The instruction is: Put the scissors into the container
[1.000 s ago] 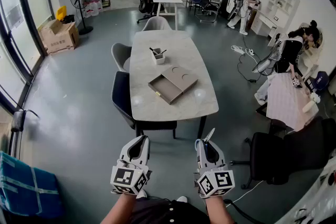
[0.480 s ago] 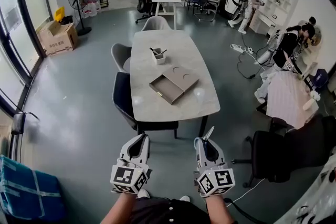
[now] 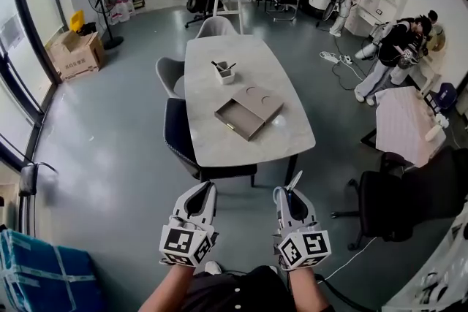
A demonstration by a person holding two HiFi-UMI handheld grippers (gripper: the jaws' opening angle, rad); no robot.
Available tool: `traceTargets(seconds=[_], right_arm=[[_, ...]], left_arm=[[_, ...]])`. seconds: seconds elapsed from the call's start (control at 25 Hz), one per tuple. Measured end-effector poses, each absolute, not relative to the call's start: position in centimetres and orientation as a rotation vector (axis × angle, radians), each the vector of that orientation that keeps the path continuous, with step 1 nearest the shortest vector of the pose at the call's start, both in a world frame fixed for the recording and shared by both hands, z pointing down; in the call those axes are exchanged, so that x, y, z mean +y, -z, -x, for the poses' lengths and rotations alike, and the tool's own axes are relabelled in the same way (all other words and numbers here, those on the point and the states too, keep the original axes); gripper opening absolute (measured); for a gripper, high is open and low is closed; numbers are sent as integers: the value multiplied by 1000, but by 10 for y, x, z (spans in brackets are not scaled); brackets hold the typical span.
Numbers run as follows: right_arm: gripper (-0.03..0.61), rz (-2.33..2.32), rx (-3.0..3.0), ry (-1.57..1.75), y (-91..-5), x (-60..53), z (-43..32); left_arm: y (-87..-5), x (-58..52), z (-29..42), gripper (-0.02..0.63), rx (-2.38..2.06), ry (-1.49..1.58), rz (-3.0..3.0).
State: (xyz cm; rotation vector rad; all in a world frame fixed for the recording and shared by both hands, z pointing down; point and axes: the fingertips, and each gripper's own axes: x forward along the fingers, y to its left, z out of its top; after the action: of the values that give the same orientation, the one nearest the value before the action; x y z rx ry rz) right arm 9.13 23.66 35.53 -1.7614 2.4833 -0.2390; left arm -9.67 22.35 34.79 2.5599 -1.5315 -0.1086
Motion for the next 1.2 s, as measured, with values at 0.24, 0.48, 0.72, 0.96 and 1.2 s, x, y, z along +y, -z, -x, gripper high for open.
traceTargets(seconds=[0.24,0.48,0.72,0.96,1.2], right_arm=[[32,1816,2439,237,-360,231,-76],[32,1826,2438,232,-357,208,-69],[32,1819,2442,229,-360,163,-79],[32,1809,2461,235,-359,106,-95],[32,1788,2490,260,-365,55,-109]], left_arm=[[-352,214,119,32,-1490,86,-2590],[-356,192,122,32,-1468,95,-2581],[-364,150,112,32,-1469,82,-2577],[-362,95,98,32,-1486,80,-2566],[-365,45,84,32,-1511,67,-2544]])
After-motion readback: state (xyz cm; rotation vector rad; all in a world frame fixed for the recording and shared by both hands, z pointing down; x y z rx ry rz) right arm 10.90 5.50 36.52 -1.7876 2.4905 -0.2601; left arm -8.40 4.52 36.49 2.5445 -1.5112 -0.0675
